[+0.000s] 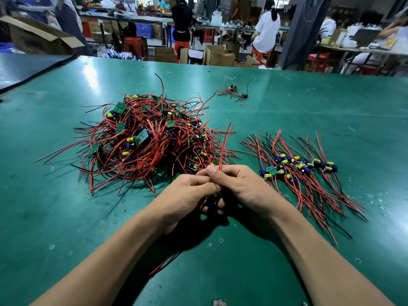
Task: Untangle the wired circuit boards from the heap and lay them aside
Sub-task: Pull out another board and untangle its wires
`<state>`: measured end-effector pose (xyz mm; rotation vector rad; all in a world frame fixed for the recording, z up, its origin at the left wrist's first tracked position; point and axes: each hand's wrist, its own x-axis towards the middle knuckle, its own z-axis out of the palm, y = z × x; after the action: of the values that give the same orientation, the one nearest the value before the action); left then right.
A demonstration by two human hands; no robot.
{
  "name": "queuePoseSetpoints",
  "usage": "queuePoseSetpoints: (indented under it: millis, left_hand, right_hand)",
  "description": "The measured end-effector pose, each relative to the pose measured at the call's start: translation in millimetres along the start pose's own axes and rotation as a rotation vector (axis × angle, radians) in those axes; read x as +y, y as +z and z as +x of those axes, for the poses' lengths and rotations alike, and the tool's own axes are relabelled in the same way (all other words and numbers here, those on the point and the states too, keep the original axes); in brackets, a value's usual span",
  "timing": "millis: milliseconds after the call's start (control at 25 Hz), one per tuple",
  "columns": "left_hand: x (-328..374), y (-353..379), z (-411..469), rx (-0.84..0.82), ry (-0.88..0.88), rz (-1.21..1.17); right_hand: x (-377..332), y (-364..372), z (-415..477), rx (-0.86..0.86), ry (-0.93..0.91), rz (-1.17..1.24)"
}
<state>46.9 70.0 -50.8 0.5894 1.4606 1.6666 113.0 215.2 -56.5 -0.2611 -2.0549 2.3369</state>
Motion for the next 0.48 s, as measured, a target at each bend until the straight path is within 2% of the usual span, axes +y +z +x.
queuePoseSetpoints:
  millis: [160, 320, 480]
  left_hand:
    - [-2, 0, 3, 0.049, 0.019, 0.049]
    - [-1, 2, 4, 0.033, 0.020, 0.108]
    - [-2, 3, 4, 0.036, 0.018, 0.141]
  right_hand:
    - [2, -4, 4, 0.112, -0.016, -0.125]
    - [-3, -21, 9, 0.433, -0.181, -0.464]
    - [1, -20, 13, 0.544, -0.187, -0.474]
